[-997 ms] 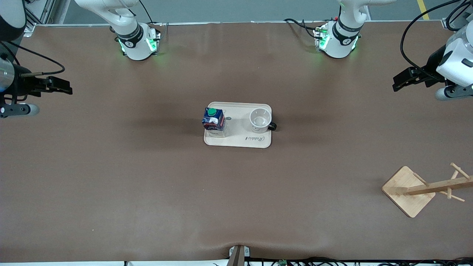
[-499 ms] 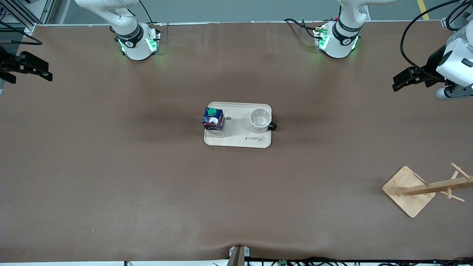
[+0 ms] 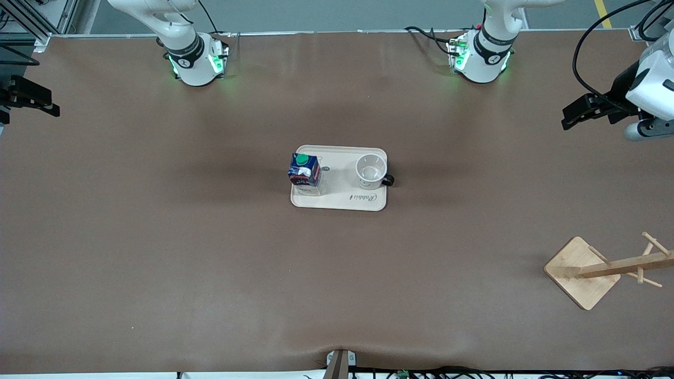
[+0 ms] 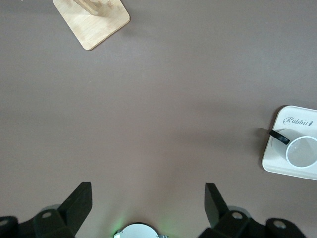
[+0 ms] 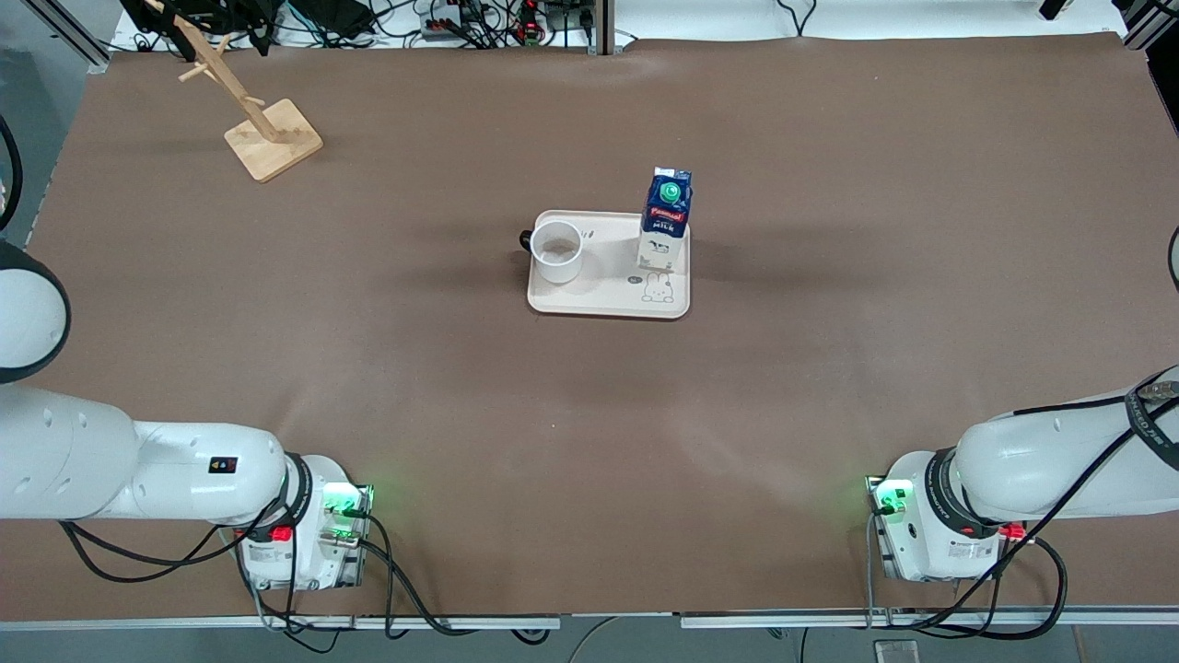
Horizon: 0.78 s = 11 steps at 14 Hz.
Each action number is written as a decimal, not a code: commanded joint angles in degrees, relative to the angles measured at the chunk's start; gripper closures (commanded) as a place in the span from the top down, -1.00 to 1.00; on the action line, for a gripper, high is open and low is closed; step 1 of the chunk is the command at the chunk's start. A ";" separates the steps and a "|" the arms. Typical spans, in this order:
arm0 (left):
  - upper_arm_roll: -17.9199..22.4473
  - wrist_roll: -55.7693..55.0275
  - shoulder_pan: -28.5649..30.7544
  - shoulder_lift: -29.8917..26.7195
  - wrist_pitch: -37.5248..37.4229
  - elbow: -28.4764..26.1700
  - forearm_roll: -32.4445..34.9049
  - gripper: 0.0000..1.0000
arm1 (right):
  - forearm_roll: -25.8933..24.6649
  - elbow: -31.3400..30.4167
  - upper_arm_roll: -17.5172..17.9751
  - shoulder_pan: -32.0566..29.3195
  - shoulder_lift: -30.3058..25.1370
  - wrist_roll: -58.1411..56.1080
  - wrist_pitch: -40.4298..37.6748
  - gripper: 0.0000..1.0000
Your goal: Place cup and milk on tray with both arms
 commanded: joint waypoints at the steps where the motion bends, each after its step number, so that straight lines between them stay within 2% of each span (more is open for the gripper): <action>1: -0.12 0.67 0.30 -0.02 -0.18 1.55 -0.06 1.00 | 1.12 0.17 0.49 -0.68 -0.06 -0.60 -0.32 1.00; 11: -0.12 0.14 0.13 0.07 -0.45 2.44 0.12 1.00 | 1.21 -0.53 0.49 -0.59 0.12 -0.52 -0.58 1.00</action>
